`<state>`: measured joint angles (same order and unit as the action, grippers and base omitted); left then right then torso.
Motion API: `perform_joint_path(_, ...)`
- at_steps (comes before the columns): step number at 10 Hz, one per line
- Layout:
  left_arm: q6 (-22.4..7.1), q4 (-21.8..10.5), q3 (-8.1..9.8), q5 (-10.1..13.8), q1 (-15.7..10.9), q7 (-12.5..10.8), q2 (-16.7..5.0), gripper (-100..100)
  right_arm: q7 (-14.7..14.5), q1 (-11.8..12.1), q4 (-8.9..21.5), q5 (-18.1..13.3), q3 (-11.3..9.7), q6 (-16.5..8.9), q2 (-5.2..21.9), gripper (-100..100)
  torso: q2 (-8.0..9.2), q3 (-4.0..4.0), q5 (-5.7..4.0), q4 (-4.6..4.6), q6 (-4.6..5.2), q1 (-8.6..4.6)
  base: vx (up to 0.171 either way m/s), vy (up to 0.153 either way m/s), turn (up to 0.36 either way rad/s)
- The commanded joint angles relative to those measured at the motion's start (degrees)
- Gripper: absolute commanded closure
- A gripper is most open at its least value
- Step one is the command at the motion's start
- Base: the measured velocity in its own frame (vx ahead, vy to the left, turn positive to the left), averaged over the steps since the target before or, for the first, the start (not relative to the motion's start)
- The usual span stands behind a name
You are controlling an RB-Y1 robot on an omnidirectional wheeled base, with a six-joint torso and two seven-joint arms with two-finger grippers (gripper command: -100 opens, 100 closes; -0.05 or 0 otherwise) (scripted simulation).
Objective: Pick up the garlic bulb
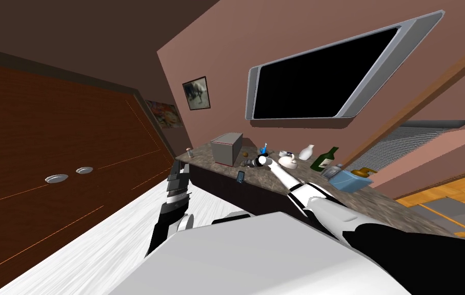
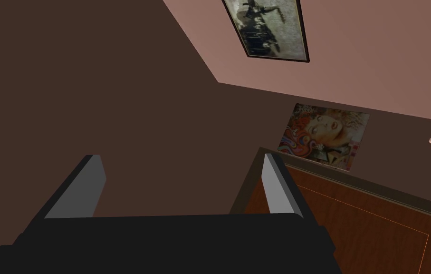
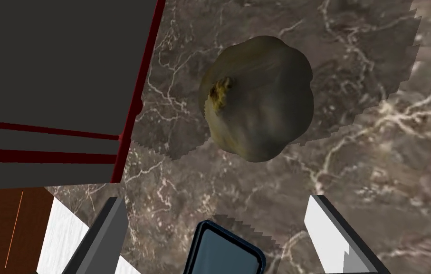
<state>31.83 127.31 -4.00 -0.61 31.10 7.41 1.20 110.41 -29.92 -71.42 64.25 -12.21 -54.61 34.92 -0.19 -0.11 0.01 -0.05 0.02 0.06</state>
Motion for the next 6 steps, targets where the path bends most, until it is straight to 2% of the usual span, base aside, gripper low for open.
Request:
perform_joint_path(1,0.0,0.0,0.0,0.0,0.0,0.0,0.0,0,1.7,-0.8,1.3,0.8,-0.1,-1.0,0.4,-100,0.0,0.0,0.0,0.0,0.0,0.0,0.035,0.013,0.004)
perform_joint_path(3,0.0,0.0,0.0,0.0,0.0,0.0,0.0,0,5.7,-2.6,4.6,3.0,-0.4,-4.1,1.9,-100,0.01,0.01,-0.01,0.0,0.0,-0.04,0.061,0.008,0.013)
perform_joint_path(4,0.0,0.0,0.0,0.0,0.0,0.0,0.0,0,6.3,-2.6,4.6,3.0,-0.4,-4.1,1.9,-100,-0.07,-0.04,-0.01,-0.02,0.0,-0.02,0.056,0.016,0.008)
perform_joint_path(6,0.0,0.0,0.0,0.0,0.0,0.0,0.0,0,9.6,-3.8,7.2,4.6,-0.7,-6.4,3.1,-100,-0.01,-0.01,0.0,-0.01,0.0,0.01,0.053,0.018,0.018)
